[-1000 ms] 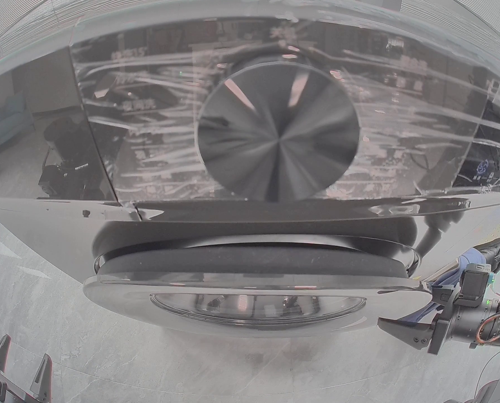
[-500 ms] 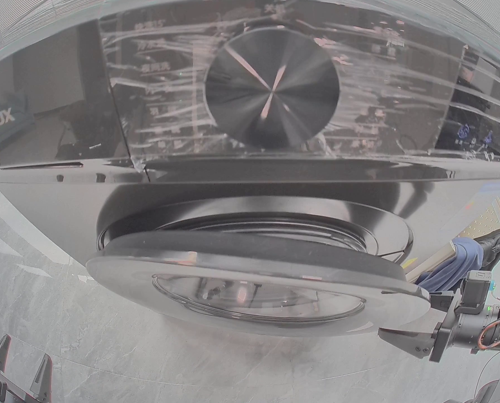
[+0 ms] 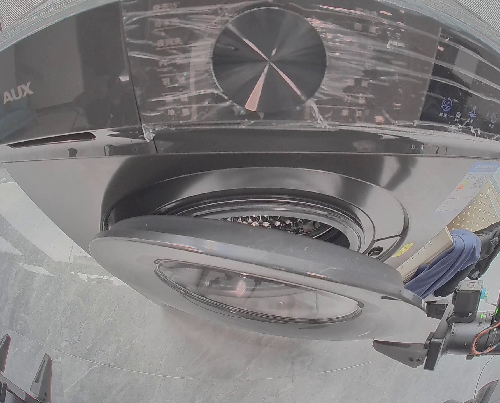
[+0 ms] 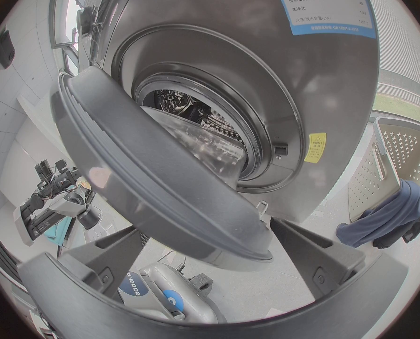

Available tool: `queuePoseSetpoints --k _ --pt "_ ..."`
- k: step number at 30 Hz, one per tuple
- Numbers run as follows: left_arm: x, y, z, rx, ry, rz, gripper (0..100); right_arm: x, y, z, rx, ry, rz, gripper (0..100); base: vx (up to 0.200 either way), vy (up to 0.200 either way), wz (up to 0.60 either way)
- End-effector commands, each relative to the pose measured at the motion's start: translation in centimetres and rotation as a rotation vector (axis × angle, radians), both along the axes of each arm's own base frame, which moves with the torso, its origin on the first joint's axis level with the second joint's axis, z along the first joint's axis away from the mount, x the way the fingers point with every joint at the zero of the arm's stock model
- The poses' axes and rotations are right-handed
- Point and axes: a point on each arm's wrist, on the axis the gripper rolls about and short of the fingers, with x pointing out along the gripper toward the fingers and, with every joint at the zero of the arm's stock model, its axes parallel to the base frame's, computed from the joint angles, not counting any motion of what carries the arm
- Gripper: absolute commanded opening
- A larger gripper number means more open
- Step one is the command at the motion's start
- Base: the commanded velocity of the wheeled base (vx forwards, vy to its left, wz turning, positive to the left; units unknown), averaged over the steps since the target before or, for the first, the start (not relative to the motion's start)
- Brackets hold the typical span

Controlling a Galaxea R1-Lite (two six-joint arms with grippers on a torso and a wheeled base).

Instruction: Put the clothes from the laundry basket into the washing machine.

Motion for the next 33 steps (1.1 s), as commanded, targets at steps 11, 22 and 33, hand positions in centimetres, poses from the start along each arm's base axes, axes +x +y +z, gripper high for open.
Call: queuePoseSetpoints --k 11,22,33 --pt "0.0 0.0 -0.4 0.000 0.003 0.001 100 2.5 0.2 1.2 0.013 -0.025 -0.075 100 -0.145 0.000 0.00" --pt "0.0 0.0 -0.4 0.000 0.003 0.001 100 0.0 0.4 0.2 0.003 -0.004 0.023 100 0.000 0.000 0.00" --pt "0.0 0.0 -0.4 0.000 0.003 0.000 100 2.1 0.8 0.7 0.001 -0.008 -0.037 100 -0.055 0.000 0.00"
